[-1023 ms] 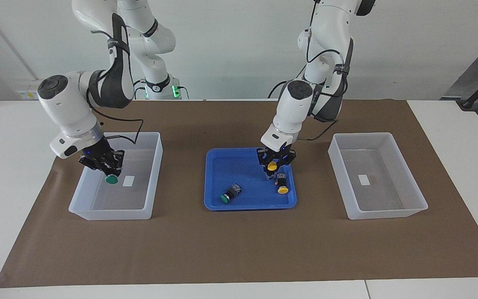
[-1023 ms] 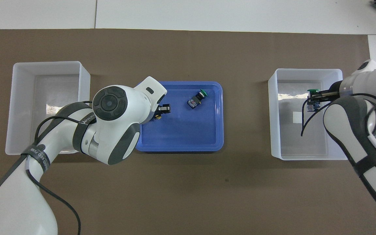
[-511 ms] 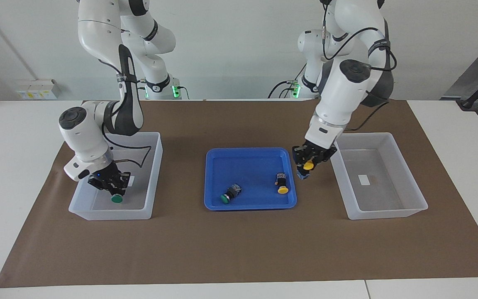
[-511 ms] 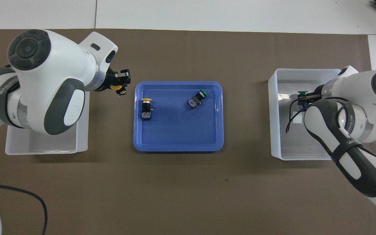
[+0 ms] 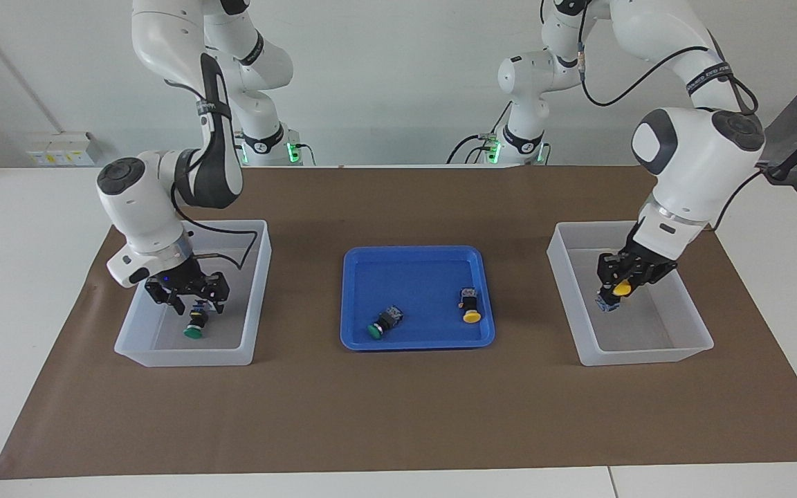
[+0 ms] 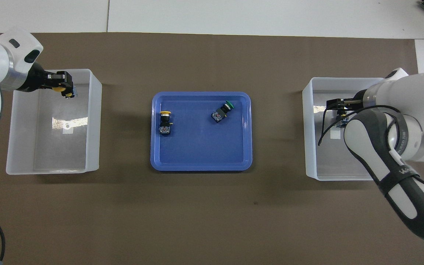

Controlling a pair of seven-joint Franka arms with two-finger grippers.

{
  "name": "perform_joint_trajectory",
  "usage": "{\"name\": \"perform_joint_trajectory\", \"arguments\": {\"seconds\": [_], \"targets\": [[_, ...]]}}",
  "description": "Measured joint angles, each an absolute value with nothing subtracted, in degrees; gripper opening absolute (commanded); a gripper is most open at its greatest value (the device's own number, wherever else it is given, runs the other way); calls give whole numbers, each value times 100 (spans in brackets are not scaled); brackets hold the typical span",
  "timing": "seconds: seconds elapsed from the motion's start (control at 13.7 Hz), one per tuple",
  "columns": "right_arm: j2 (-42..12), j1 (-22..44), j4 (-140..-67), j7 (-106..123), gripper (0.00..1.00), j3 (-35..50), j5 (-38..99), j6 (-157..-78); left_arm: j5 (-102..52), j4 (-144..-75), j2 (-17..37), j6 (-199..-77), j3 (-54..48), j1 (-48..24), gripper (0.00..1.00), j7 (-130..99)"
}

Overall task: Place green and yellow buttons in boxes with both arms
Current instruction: 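Carry the yellow button into the nearby bin with the left gripper, then reach the right gripper back to the tray and grasp the other green button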

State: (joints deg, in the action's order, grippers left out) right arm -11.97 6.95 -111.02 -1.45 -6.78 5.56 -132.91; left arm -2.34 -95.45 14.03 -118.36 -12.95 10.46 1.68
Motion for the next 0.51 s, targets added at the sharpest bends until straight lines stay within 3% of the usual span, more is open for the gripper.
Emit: {"name": "perform_joint_trajectory", "arguments": {"seconds": [0.22,0.51], "targets": [[-1118,1343,-10669,-1459,100,-652,556,-13008,-235,-9783,1414,-12112,-1294,1309,0,634],[-1408,2207,-10371,-2871,100,-636,555,-13052,-235,-10474,1499,-13054,-1296,1392,0,805]]}}
